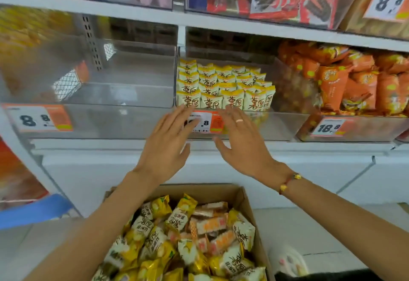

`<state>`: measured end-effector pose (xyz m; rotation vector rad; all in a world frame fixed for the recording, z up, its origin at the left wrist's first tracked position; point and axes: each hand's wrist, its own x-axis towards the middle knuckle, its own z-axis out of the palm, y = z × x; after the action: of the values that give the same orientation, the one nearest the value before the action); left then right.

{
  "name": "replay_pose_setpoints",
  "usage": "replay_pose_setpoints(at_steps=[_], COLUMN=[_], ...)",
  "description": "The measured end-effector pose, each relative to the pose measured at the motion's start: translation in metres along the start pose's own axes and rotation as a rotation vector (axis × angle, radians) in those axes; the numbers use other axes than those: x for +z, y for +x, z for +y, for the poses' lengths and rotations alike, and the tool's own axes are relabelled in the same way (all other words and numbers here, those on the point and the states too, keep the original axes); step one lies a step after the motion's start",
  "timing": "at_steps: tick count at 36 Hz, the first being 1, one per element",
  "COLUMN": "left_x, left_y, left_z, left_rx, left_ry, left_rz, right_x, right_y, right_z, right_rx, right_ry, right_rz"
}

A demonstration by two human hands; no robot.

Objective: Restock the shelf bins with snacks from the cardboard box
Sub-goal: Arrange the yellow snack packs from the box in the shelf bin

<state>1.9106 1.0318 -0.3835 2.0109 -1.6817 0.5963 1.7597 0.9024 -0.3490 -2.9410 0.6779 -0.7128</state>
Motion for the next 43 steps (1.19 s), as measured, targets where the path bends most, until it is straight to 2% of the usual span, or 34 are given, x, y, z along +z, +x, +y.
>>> replay_pose_setpoints(at_steps=[4,7,9,13,15,18,20,23,27,29,31,34,37,40,43], left_x=[-0.004,-0.001,0.008,0.033,0.043,0.052,0.055,0.054,0.045,0.042,0.039,0.031,0.020,0.006,-0.010], left_y=[-0.038,-0.075,-0.102,-0.149,-0.170,-0.199,-0.212,-0.210,-0.200,-0.199,-0.198,-0.194,-0.180,-0.154,-0.125], left_z=[0.005,0.006,0.003,0.000,0.001,0.004,0.003,-0.003,-0.010,-0.007,-0.007,-0.013,-0.021,-0.015,-0.001], left_rx=[-0.106,-0.193,-0.235,-0.355,-0.357,-0.394,-0.380,-0.305,-0.188,-0.202,-0.295,-0.632,-0.962,-1.169,-1.277], left_ry=[-0.067,-0.081,-0.070,-0.085,-0.076,-0.138,-0.148,-0.171,-0.190,-0.209,-0.279,-0.544,-0.774,-0.973,-1.335], left_rz=[0.031,0.018,-0.050,-0.258,-0.364,-0.823,-0.982,-1.078,-1.221,-1.172,-1.103,-0.927,-0.660,-0.421,-0.295], right_x=[0.023,0.042,0.057,0.090,0.107,0.130,0.145,0.166,0.181,0.182,0.174,0.149,0.124,0.104,0.078], right_y=[-0.038,-0.069,-0.086,-0.108,-0.119,-0.140,-0.152,-0.167,-0.172,-0.167,-0.154,-0.133,-0.116,-0.104,-0.093], right_z=[-0.013,-0.016,-0.016,-0.010,-0.008,-0.010,-0.016,-0.030,-0.045,-0.044,-0.041,-0.037,-0.036,-0.029,-0.019], right_rx=[-0.059,-0.139,-0.150,-0.087,-0.029,0.064,0.046,0.027,-0.065,-0.046,0.066,0.316,0.482,0.710,0.782], right_ry=[0.042,0.027,0.016,0.015,0.026,0.108,0.108,0.064,-0.140,-0.062,0.127,0.594,0.883,1.225,1.588], right_rz=[-0.015,-0.123,-0.262,-0.531,-0.747,-1.034,-1.145,-1.114,-0.842,-0.832,-0.863,-0.915,-0.909,-0.830,-0.714])
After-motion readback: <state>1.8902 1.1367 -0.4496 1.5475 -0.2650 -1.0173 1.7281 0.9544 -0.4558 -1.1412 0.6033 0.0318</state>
